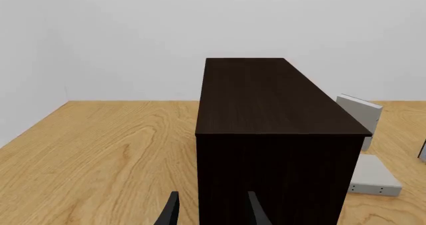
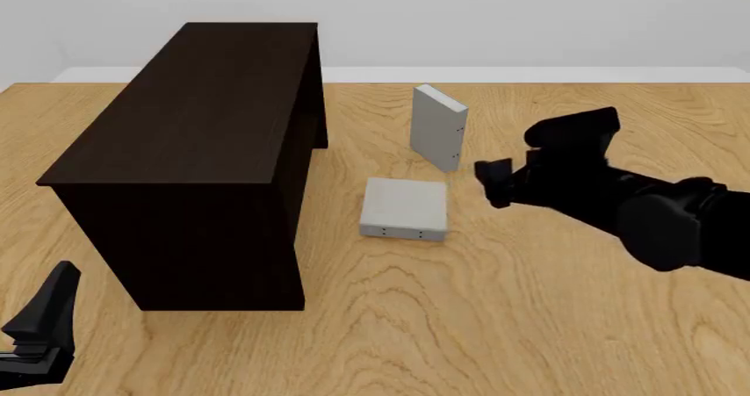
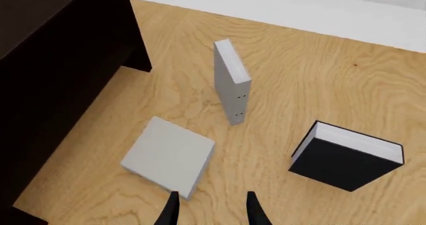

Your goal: Pick up the book on the right and place it under the cabinet shelf.

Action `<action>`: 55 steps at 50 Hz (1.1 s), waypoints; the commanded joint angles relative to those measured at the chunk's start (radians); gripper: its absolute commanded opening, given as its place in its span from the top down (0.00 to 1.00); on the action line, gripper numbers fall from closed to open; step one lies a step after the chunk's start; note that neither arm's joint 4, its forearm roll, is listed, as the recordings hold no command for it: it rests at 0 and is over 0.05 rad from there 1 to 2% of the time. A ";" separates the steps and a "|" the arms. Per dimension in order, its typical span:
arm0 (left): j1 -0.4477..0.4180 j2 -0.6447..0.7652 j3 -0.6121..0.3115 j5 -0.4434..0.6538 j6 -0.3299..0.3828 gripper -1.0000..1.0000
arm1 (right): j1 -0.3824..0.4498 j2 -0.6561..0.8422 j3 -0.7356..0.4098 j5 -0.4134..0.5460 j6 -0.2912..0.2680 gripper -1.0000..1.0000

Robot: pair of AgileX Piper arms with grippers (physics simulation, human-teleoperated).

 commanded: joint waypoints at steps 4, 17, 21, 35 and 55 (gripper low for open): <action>0.000 0.000 0.000 -0.002 0.001 0.00 | -0.025 0.058 -0.012 -0.007 0.069 0.00; 0.000 -0.001 0.000 -0.009 0.002 0.00 | -0.062 0.207 -0.131 0.078 0.069 0.00; 0.000 -0.001 0.000 -0.009 0.002 0.00 | -0.065 0.253 -0.165 0.091 0.072 0.00; 0.000 -0.001 0.000 -0.010 0.003 0.00 | -0.087 0.383 -0.286 0.153 0.049 0.00; 0.000 -0.001 0.000 -0.014 0.004 0.00 | -0.073 0.518 -0.326 0.120 0.071 0.00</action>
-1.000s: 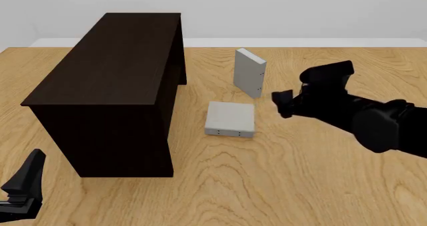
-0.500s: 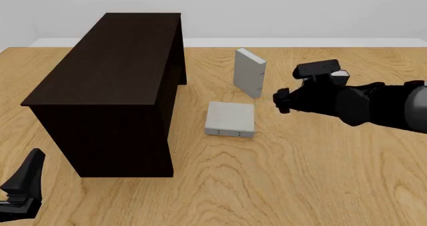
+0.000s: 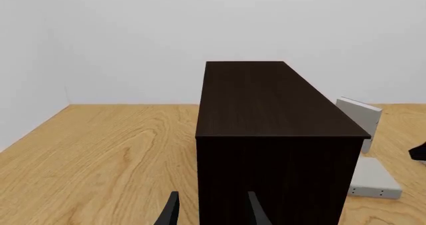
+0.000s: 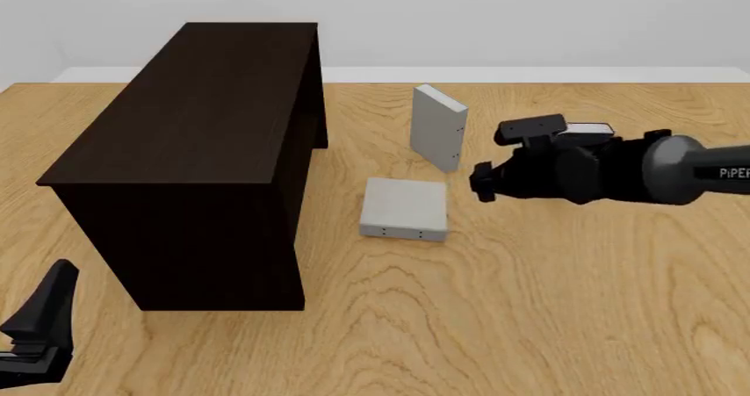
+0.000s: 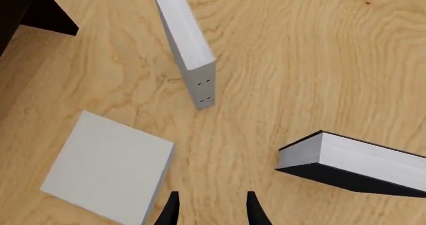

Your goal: Pick up the book on the right and place it under the cabinet shelf.

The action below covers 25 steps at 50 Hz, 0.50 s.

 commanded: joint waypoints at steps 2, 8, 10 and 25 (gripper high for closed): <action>0.000 0.000 -0.001 0.001 0.001 0.00 | 0.036 0.111 -0.011 -0.077 0.094 0.00; 0.000 0.000 -0.001 0.001 0.001 0.00 | 0.048 0.162 -0.032 -0.088 0.104 0.00; 0.000 0.000 -0.001 0.002 0.001 0.00 | 0.051 0.173 -0.035 -0.092 0.107 0.00; 0.000 0.000 -0.002 0.002 0.001 0.00 | 0.068 0.240 -0.053 -0.121 0.129 0.00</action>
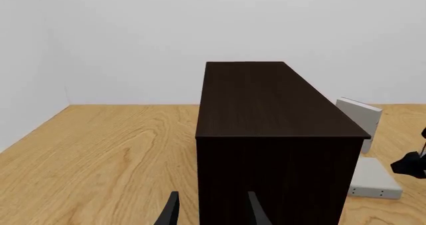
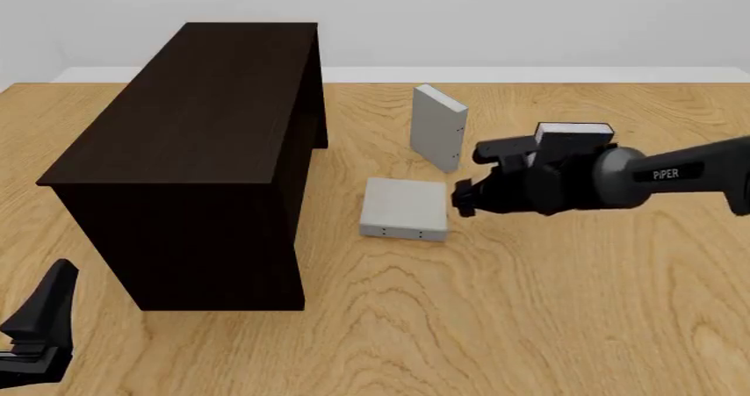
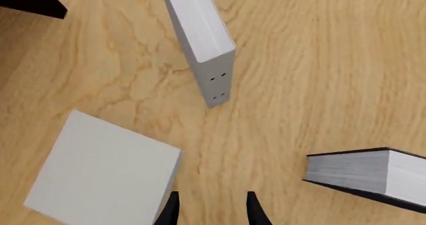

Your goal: Pick up the book on the right and place it under the cabinet shelf.

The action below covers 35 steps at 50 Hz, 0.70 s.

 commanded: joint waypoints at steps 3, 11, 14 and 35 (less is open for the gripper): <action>0.000 0.000 -0.002 0.002 0.000 0.00 | 0.042 0.087 -0.004 -0.077 0.093 0.00; 0.000 0.000 -0.002 0.002 0.000 0.00 | 0.068 0.112 -0.036 -0.067 0.099 0.00; 0.000 0.000 -0.002 0.001 0.000 0.00 | 0.082 0.120 -0.048 -0.063 0.100 0.00; 0.000 0.000 0.000 -0.003 0.001 0.00 | 0.167 0.107 -0.115 -0.009 0.094 0.00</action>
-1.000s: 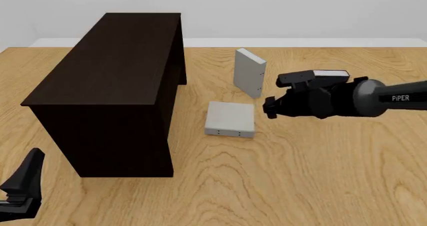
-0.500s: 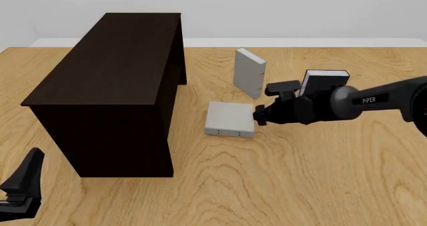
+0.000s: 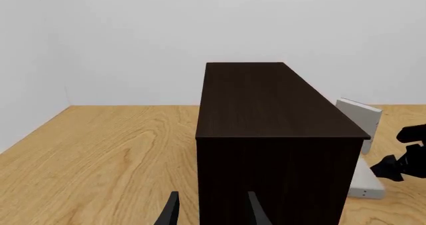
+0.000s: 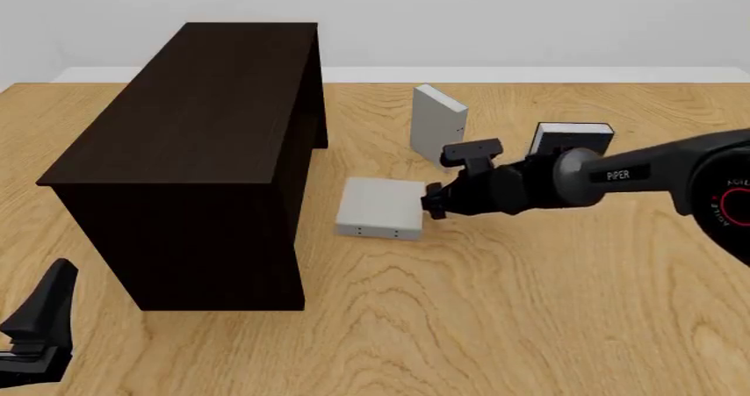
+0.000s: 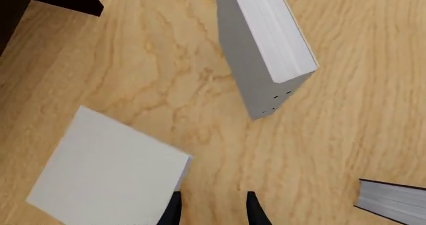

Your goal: Pick up the book on the right and place it under the cabinet shelf.

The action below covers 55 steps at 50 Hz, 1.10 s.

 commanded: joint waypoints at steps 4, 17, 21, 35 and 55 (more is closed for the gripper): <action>0.000 0.000 0.001 0.000 0.000 0.00 | 0.085 0.024 -0.040 -0.024 0.054 0.00; 0.000 0.000 0.000 0.001 0.000 0.00 | 0.129 0.090 -0.172 0.033 0.053 0.00; 0.000 0.000 0.000 0.002 0.000 0.00 | 0.151 0.115 -0.211 0.048 0.058 0.00; 0.000 0.000 0.000 0.002 0.000 0.00 | 0.201 0.185 -0.306 0.076 0.077 0.00; 0.001 0.000 0.000 0.003 0.000 0.00 | 0.272 0.269 -0.432 0.120 0.092 0.00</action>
